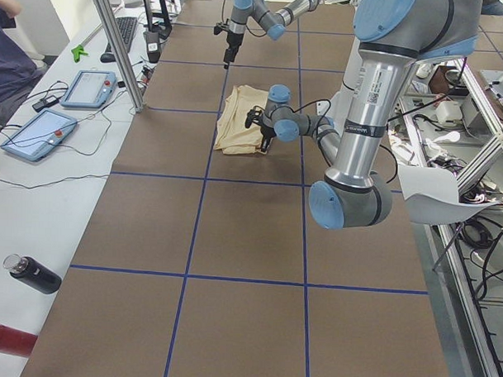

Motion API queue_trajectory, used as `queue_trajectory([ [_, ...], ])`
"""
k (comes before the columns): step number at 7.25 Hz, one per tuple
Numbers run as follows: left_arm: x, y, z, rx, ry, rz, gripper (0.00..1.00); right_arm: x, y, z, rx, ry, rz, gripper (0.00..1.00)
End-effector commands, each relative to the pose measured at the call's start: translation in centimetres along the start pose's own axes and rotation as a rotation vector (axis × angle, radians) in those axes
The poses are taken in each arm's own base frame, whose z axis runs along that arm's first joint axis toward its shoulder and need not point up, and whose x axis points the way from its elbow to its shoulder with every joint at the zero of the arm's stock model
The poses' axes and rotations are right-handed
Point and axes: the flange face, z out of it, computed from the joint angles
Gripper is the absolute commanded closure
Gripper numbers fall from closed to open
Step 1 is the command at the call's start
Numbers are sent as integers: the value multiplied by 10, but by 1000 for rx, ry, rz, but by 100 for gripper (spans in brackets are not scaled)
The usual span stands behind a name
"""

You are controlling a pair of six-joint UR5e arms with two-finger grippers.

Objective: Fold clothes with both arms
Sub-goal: 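Raise the right gripper away while the left gripper moves to the bundle's edge, then move the right gripper to the bundle's side edge while the left gripper lifts away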

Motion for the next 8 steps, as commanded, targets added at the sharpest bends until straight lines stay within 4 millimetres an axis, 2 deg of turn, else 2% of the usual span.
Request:
queue_trajectory([
  [1, -66, -108, 17, 106, -191, 111, 100, 0, 1, 2, -3, 2, 0, 0],
  [2, -82, -186, 29, 141, -271, 103, 100, -1, 1, 2, -3, 2, -2, 0],
  [3, -89, -259, 29, 166, -306, 125, 100, -3, 2, 4, -4, 3, -2, 0],
  [4, -90, -301, 37, 184, -316, 130, 100, -6, 3, 3, 0, 0, -5, 0],
  [5, -81, -321, 43, 202, -307, 137, 100, -6, 3, 3, 1, 0, -6, 0],
  [6, -81, -323, 36, 217, -297, 136, 91, -6, 4, 4, 1, 2, -6, 0],
  [7, -91, -314, 32, 259, -262, 167, 1, -8, 6, 5, -3, 1, -2, 0],
  [8, -112, -305, 17, 282, -211, 203, 0, -25, 9, 2, 2, -15, -3, 0],
])
